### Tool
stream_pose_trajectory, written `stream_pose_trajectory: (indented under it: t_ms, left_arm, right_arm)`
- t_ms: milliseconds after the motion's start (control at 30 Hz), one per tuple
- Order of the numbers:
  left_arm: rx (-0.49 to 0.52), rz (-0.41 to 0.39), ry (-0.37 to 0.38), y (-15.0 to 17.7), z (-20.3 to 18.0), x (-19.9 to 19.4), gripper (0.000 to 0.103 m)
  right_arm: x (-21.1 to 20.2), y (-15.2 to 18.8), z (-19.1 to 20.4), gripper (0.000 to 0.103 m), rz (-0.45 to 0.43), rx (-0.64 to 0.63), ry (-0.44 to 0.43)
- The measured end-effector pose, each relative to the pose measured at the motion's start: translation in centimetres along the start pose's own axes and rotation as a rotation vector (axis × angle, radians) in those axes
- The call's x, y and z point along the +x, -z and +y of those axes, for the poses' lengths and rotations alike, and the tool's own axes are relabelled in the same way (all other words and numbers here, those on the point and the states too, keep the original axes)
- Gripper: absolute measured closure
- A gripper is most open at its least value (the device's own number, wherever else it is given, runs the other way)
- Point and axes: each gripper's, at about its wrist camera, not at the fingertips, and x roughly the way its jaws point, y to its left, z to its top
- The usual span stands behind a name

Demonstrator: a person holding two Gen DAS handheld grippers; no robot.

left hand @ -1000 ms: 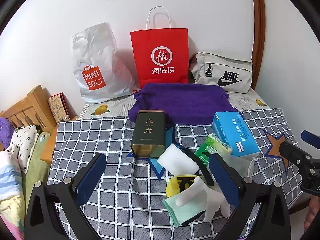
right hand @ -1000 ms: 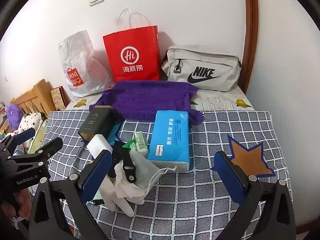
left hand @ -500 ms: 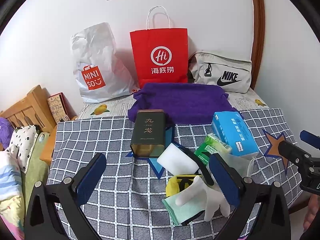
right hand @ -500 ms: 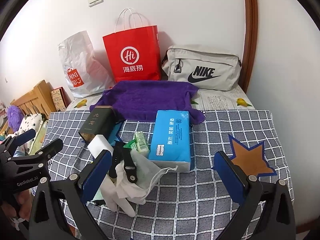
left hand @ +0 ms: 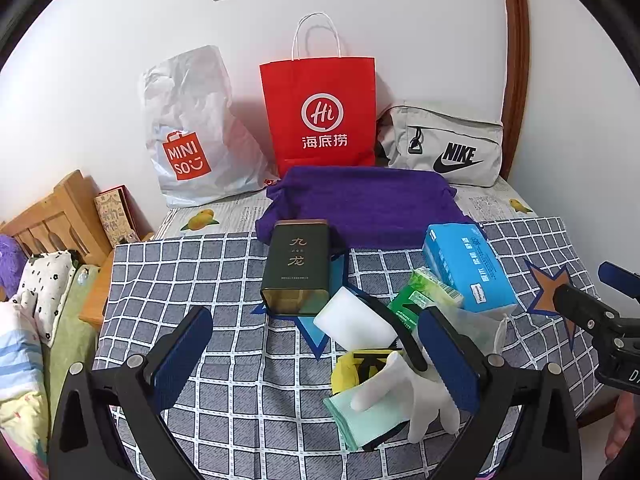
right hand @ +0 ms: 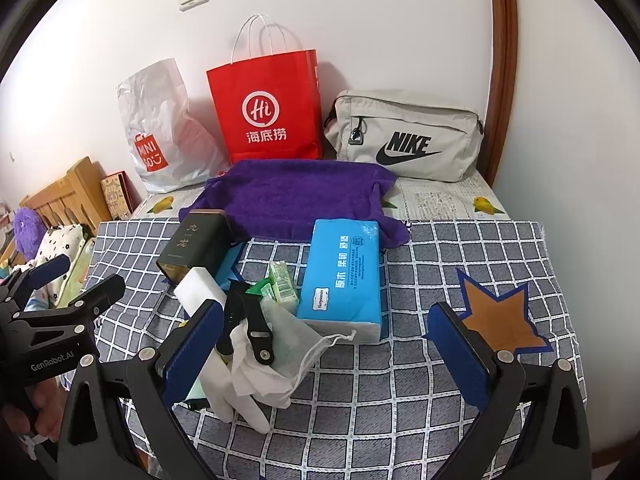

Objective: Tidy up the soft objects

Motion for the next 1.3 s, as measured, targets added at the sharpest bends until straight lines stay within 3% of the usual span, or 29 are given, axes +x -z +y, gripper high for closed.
stream_pose_trajectory:
  t_ms: [1300]
  left_arm:
    - [0.000, -0.003, 0.002, -0.02, 0.26, -0.19, 0.000]
  right_arm:
    - [0.12, 0.11, 0.32, 0.002, -0.004, 0.005, -0.009]
